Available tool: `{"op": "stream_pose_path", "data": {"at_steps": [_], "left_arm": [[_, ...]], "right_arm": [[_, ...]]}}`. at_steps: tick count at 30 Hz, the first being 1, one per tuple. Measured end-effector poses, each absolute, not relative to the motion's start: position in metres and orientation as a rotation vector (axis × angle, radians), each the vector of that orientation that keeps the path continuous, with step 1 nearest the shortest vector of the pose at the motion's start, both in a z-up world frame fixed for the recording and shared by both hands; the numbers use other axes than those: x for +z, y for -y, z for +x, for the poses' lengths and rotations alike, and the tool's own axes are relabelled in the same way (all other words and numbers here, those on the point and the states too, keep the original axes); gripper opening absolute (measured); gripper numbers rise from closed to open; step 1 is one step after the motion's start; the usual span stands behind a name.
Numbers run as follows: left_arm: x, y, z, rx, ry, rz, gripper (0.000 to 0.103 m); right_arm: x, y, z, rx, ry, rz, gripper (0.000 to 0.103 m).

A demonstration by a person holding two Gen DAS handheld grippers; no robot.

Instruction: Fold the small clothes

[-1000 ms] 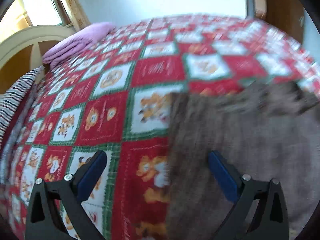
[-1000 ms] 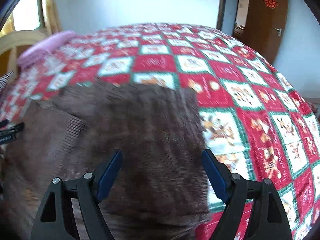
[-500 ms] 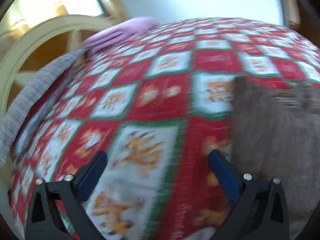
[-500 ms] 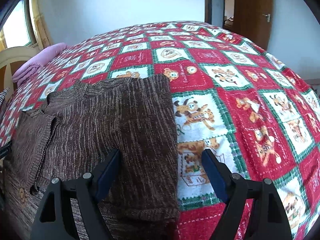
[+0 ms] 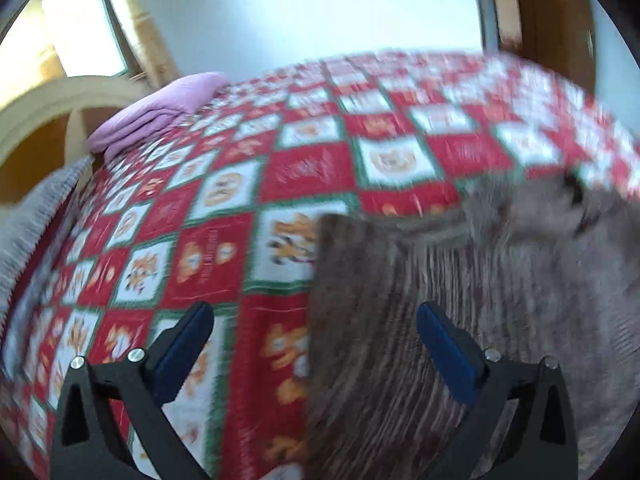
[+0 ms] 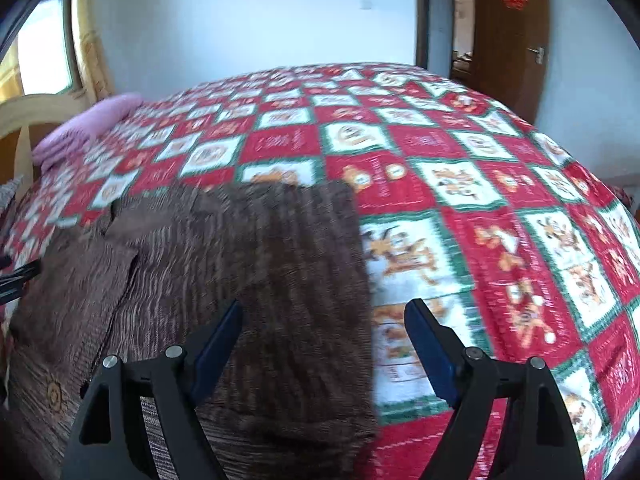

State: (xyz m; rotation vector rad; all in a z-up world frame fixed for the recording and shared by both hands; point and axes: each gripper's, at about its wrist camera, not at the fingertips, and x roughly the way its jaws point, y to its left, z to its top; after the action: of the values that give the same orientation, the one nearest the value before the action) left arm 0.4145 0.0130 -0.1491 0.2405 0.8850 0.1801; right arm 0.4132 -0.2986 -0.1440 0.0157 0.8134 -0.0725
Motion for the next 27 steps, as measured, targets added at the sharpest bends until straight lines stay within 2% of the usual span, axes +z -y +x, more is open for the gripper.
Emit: {"op": "stream_pose_path", "data": {"at_steps": [3, 6, 10, 15, 22, 24, 27], "left_arm": [[-0.163, -0.023, 0.422, 0.230, -0.917, 0.241, 0.103], [-0.161, -0.038, 0.414, 0.403, -0.872, 0.280, 0.103], [-0.168, -0.076, 0.407, 0.362, -0.906, 0.128, 0.103], [-0.167, -0.068, 0.404, 0.397, -0.893, 0.163, 0.103], [-0.124, -0.040, 0.408, 0.338, -0.778, 0.253, 0.103], [-0.128, -0.035, 0.424, 0.309, -0.807, 0.264, 0.103], [-0.154, -0.033, 0.446, 0.370, -0.867, 0.361, 0.103]], "right_arm": [[-0.150, 0.294, 0.414, -0.066, -0.829, -0.006, 0.083], [-0.147, 0.303, 0.410, -0.059, -0.808, 0.044, 0.083], [-0.155, 0.310, 0.414, -0.058, -0.846, 0.083, 0.083], [-0.153, 0.302, 0.412, -0.058, -0.837, 0.042, 0.083], [-0.143, 0.296, 0.420, -0.010, -0.835, 0.021, 0.083], [-0.134, 0.290, 0.428, -0.003, -0.819, -0.010, 0.083], [-0.143, 0.285, 0.450, -0.006, -0.891, -0.049, 0.083]]}}
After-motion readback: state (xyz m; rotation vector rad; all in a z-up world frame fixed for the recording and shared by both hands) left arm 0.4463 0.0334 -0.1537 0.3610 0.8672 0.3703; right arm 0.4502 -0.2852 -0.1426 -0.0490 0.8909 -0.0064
